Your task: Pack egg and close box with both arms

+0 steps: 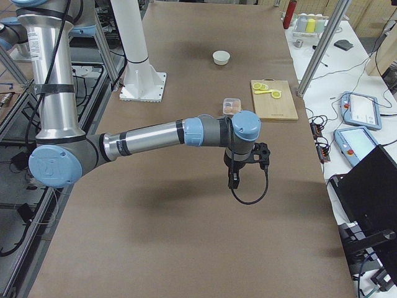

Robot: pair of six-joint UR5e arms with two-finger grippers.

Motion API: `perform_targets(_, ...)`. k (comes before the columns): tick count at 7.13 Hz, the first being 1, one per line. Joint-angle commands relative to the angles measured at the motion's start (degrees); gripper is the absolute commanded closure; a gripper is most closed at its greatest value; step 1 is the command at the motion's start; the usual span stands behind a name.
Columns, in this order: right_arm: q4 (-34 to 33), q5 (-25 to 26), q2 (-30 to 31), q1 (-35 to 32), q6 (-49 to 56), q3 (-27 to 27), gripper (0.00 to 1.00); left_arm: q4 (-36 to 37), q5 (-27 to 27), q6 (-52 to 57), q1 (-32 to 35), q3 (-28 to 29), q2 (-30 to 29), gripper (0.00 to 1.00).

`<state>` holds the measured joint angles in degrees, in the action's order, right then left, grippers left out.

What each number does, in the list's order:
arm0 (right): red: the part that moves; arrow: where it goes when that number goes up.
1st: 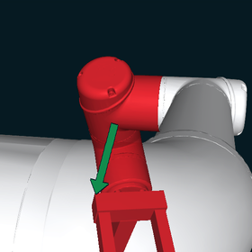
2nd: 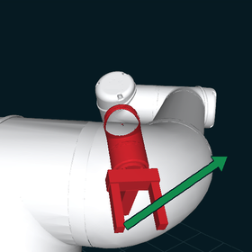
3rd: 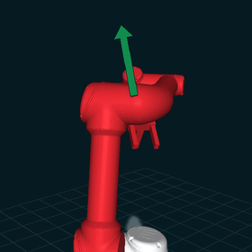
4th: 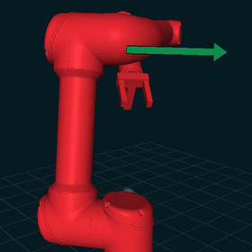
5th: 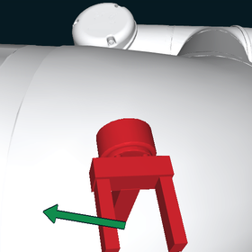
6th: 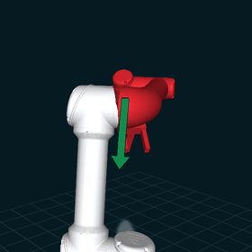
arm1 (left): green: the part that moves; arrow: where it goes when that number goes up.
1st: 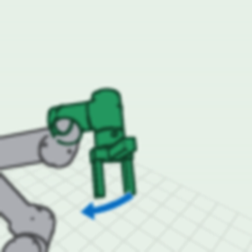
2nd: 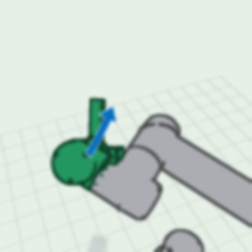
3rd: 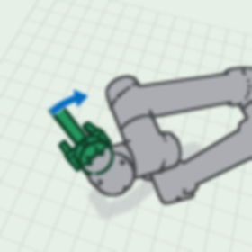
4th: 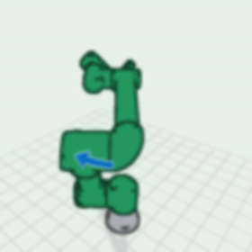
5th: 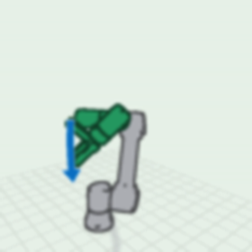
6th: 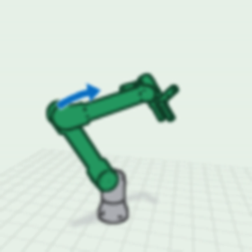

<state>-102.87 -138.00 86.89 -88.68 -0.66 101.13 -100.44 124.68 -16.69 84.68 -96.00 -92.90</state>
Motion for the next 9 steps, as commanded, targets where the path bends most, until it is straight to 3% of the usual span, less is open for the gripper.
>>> perform_targets(1, 0.5, -0.1, 3.4, -0.6, 0.0, 2.0, 0.00, -1.6, 0.1, 0.4, 0.1, 4.4, 1.2, 0.02)
perform_targets(3, 0.2, 0.0, 3.5, -0.7, -0.2, 2.2, 0.00, -1.6, 1.1, 0.3, 0.7, 5.6, 1.2, 0.02)
perform_targets(5, 0.5, 0.0, 3.5, -0.7, -0.7, 1.8, 0.00, -1.6, 8.3, 0.3, 2.9, 5.5, 1.2, 0.02)
perform_targets(9, 0.4, -0.2, 3.6, -0.7, -0.9, 2.4, 0.00, -1.6, 8.3, 0.0, 2.8, 5.1, 1.0, 0.02)
